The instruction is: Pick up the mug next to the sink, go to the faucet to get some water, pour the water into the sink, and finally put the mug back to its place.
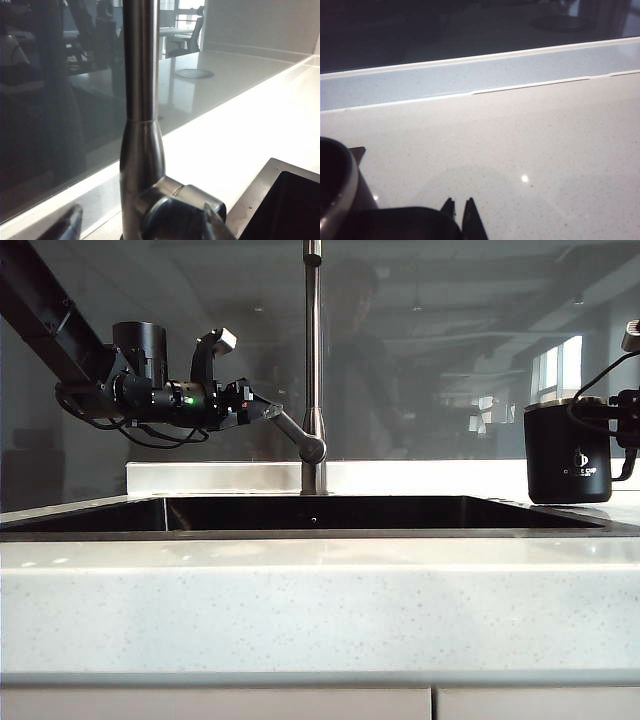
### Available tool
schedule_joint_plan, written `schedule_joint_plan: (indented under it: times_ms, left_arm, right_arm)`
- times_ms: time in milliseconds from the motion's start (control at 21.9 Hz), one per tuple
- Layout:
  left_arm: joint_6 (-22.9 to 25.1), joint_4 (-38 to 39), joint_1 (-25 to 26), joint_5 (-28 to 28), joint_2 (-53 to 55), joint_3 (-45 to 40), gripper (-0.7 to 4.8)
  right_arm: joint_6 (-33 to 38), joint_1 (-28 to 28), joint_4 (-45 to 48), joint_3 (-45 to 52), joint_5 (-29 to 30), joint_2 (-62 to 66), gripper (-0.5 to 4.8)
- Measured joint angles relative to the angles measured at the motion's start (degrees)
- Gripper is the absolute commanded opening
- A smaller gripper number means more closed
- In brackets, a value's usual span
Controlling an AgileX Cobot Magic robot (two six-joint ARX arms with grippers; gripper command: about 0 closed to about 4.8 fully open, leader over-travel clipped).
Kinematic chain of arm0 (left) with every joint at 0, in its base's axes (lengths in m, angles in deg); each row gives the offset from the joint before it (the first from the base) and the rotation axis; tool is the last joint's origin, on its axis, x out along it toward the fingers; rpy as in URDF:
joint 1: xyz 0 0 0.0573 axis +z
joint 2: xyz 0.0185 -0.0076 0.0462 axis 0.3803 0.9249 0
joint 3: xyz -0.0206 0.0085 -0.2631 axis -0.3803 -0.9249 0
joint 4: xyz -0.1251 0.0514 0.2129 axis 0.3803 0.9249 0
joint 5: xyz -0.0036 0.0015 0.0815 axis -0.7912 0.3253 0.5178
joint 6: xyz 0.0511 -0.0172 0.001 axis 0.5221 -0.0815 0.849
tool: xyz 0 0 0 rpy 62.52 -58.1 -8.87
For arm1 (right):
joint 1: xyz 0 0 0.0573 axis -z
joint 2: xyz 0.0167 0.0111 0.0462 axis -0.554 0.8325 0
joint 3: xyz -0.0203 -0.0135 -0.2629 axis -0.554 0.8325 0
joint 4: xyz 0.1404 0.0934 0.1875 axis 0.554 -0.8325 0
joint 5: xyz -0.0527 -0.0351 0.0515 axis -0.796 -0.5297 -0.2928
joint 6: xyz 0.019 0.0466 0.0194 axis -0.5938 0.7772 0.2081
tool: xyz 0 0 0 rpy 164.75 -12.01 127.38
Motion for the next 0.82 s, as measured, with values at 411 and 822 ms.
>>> schedule_joint_plan:
  times_ms: [411,822]
  left_arm:
    - [0.0,0.0,0.0,-0.2,0.0,0.0,3.01]
    - [0.0,0.0,0.0,-0.3,0.0,0.0,3.01]
  right_arm:
    - [0.2,0.0,0.2,0.0,-0.1,0.0,0.64]
    - [0.2,0.0,-2.9,0.0,0.0,-0.2,0.91]
